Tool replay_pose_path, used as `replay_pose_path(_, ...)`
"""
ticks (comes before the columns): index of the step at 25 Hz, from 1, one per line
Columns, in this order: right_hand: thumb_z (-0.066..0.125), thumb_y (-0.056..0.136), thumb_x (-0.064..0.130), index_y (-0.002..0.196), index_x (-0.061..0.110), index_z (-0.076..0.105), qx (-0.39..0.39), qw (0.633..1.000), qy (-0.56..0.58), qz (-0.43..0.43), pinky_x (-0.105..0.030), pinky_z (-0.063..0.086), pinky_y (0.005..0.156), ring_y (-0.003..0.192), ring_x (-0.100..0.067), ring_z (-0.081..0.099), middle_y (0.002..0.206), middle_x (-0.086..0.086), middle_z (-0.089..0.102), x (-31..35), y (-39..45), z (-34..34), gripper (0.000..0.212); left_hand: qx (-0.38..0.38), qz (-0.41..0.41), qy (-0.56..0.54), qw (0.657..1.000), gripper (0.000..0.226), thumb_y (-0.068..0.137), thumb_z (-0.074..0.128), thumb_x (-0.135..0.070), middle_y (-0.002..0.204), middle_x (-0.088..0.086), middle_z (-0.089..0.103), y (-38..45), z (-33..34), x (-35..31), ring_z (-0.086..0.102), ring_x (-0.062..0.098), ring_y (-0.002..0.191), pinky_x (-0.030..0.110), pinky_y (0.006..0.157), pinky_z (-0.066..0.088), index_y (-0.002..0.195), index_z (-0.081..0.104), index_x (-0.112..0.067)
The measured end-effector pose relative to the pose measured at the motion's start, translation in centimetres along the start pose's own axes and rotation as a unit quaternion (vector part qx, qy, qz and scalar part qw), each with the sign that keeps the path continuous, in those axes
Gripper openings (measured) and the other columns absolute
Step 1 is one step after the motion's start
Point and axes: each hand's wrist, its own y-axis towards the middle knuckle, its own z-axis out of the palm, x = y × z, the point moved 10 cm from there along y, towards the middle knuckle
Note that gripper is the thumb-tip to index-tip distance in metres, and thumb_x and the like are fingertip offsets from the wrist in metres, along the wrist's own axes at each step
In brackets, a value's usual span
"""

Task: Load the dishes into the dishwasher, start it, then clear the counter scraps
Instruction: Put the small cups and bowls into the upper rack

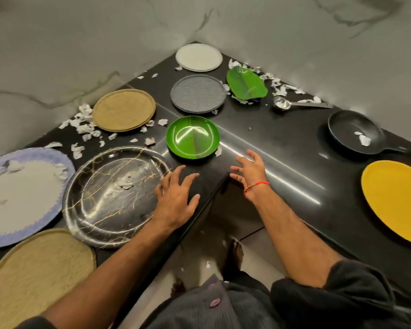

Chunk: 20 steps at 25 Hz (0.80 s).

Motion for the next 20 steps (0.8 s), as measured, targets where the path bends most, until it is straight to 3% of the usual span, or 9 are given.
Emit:
replay_pose_path(3,0.059,0.090,0.017,0.138,0.024,0.045,-0.038,0.989,-0.117,-0.077,-0.037,0.055,0.068,0.088,-0.020,0.059,0.120,-0.005,0.058,3.6,4.2,-3.0,0.050,0.008,0.045,0.008,0.999,0.060,0.093,0.063,-0.043,0.163,0.003,0.013,5.3,1.3,-4.6,0.017,0.029,0.147,0.058,0.117,0.021,0.148,0.040,-0.037)
replay_pose_path(6,0.061,0.086,0.018,0.141,0.020,0.048,-0.043,0.944,-0.283,-0.165,-0.042,0.046,0.103,0.109,-0.023,0.058,0.138,-0.008,0.051,8.6,9.7,-5.1,0.056,0.008,0.064,0.020,0.998,0.058,0.093,0.062,-0.044,0.163,0.002,0.010,11.2,2.5,-8.7,0.017,0.029,0.146,0.058,0.115,0.023,0.147,0.042,-0.037)
replay_pose_path(9,0.061,0.089,0.011,0.144,0.012,0.045,-0.036,0.921,-0.339,-0.185,-0.036,0.036,0.111,0.125,-0.029,0.053,0.144,-0.014,0.046,12.0,15.3,-7.1,0.057,0.017,0.053,0.034,0.998,0.057,0.093,0.062,-0.046,0.164,0.004,0.006,16.1,3.9,-11.3,0.016,0.031,0.146,0.061,0.114,0.024,0.146,0.042,-0.037)
replay_pose_path(11,0.061,0.089,0.012,0.145,0.015,0.045,-0.020,0.924,-0.344,-0.165,-0.033,0.038,0.106,0.122,-0.027,0.054,0.147,-0.011,0.046,12.7,18.6,-7.6,0.059,0.024,0.037,0.037,0.998,0.057,0.093,0.062,-0.046,0.164,0.004,0.005,18.8,4.6,-12.2,0.015,0.031,0.147,0.062,0.115,0.023,0.146,0.043,-0.037)
replay_pose_path(13,0.061,0.090,0.012,0.147,0.022,0.042,0.032,0.953,-0.273,-0.125,-0.039,0.051,0.089,0.102,-0.023,0.059,0.148,-0.005,0.045,12.3,20.9,-6.6,0.061,0.026,0.022,0.038,0.999,0.057,0.093,0.062,-0.047,0.164,0.003,0.004,20.4,5.0,-12.6,0.015,0.030,0.146,0.060,0.115,0.023,0.146,0.043,-0.037)
replay_pose_path(15,0.059,0.093,0.009,0.153,0.026,0.028,0.100,0.983,-0.140,-0.061,-0.036,0.055,0.065,0.084,-0.020,0.060,0.147,-0.002,0.042,11.8,22.5,-4.3,0.070,0.016,0.009,0.037,0.999,0.057,0.092,0.062,-0.047,0.164,0.002,0.005,21.3,5.1,-12.7,0.014,0.029,0.147,0.060,0.116,0.023,0.146,0.043,-0.038)
replay_pose_path(17,0.056,0.095,0.006,0.157,0.029,0.008,0.150,0.986,-0.068,-0.009,-0.036,0.055,0.057,0.074,-0.023,0.063,0.139,0.000,0.044,11.5,23.2,-1.3,0.081,-0.006,-0.023,0.038,0.999,0.059,0.091,0.063,-0.047,0.164,0.002,0.006,21.1,4.4,-11.6,0.014,0.029,0.147,0.060,0.115,0.024,0.146,0.043,-0.039)
replay_pose_path(19,0.057,0.094,0.011,0.157,0.029,0.004,0.160,0.976,-0.144,-0.032,-0.038,0.054,0.057,0.070,-0.027,0.065,0.123,-0.001,0.056,11.1,23.2,1.2,0.084,-0.030,-0.068,0.046,0.996,0.061,0.090,0.065,-0.046,0.164,0.002,0.007,20.1,3.1,-9.5,0.014,0.030,0.147,0.060,0.115,0.024,0.146,0.042,-0.038)
replay_pose_path(20,0.059,0.093,0.015,0.156,0.028,0.012,0.150,0.964,-0.208,-0.077,-0.039,0.054,0.061,0.071,-0.027,0.065,0.108,-0.001,0.063,11.4,22.8,2.2,0.080,-0.046,-0.095,0.050,0.993,0.062,0.089,0.066,-0.046,0.164,0.002,0.007,19.3,2.3,-8.2,0.014,0.030,0.146,0.060,0.114,0.024,0.146,0.042,-0.038)
